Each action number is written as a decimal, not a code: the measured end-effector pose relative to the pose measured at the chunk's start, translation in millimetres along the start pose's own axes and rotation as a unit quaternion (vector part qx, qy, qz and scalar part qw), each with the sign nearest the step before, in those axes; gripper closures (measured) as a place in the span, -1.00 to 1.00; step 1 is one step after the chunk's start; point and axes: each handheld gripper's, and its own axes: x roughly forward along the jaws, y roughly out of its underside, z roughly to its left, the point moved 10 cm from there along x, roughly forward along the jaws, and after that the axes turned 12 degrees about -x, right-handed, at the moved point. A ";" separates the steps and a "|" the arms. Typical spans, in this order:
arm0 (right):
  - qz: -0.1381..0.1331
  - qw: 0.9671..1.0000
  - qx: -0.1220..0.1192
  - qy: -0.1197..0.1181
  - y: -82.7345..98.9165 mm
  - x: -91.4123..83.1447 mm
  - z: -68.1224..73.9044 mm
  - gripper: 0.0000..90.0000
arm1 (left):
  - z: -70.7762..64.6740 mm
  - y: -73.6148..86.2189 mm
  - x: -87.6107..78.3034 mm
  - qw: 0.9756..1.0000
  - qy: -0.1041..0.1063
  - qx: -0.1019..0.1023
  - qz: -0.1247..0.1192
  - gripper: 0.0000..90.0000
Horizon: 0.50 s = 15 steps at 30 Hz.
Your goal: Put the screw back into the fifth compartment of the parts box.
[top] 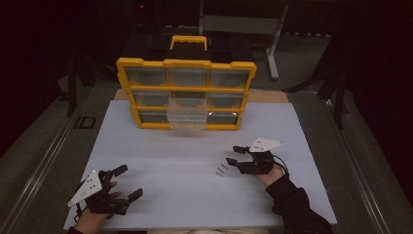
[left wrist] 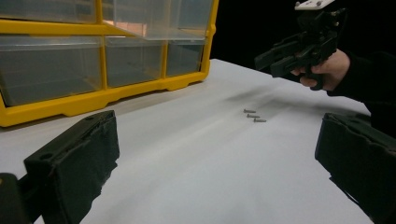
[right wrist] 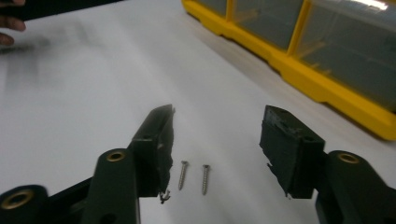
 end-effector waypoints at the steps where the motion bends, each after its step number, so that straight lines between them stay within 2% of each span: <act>1: 0.006 1.000 -0.002 -0.003 2.0 3.5 1.4 0.11 | 0.0 0.0 0.1 1.000 0.000 0.000 0.000 -0.99; 9: 0.034 0.999 0.005 -0.022 15.0 19.2 8.9 0.28 | 0.2 -0.1 -0.1 1.000 0.000 -0.001 0.000 -0.99; 15: 0.059 0.998 0.010 -0.017 24.1 29.0 8.2 0.34 | 0.2 0.0 -0.3 1.000 0.001 -0.001 0.000 -0.99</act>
